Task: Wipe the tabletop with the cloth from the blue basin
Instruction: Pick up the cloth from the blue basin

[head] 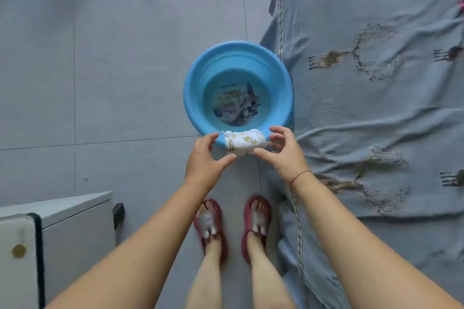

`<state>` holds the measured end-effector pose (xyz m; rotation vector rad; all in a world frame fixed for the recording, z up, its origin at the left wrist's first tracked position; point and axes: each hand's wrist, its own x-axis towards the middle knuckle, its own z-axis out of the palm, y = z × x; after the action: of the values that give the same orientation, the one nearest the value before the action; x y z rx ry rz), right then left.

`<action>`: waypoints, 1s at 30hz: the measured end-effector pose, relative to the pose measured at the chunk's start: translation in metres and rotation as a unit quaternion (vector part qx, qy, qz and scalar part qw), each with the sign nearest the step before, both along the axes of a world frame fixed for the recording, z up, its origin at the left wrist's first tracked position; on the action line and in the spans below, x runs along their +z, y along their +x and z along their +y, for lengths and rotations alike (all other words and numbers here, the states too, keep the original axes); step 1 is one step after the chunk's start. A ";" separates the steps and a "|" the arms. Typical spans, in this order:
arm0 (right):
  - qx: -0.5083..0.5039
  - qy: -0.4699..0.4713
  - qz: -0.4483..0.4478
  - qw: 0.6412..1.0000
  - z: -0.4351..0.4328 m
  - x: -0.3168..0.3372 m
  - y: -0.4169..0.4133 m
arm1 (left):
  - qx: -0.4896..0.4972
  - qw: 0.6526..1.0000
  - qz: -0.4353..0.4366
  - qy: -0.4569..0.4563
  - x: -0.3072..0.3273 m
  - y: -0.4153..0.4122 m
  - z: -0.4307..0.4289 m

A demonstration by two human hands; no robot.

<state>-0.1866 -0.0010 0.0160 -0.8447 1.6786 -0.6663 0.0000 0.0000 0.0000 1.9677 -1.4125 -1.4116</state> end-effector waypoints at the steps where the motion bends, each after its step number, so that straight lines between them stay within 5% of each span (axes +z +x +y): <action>1: -0.004 0.012 0.011 1.000 -0.002 -0.013 0.001 | 0.013 1.000 -0.006 0.003 -0.010 -0.002 -0.001; 11: -0.033 0.117 0.171 0.978 -0.011 -0.123 -0.019 | 0.116 0.973 -0.007 0.200 -0.104 -0.037 -0.020; 15: 0.010 0.179 0.132 0.975 -0.013 -0.148 -0.022 | 0.176 0.957 0.016 0.228 -0.132 -0.045 -0.025; 23: -0.009 0.124 0.084 0.989 -0.009 -0.155 -0.021 | 0.269 0.933 0.082 0.227 -0.138 -0.057 -0.020; 30: -0.011 0.073 0.008 0.997 -0.016 -0.117 -0.020 | 0.208 0.952 0.055 0.216 -0.104 -0.057 -0.017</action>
<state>-0.2067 -0.0166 -0.1013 -0.7306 1.7306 -0.5466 -0.0568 -0.0174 -0.1038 2.2256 -0.6136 -1.6844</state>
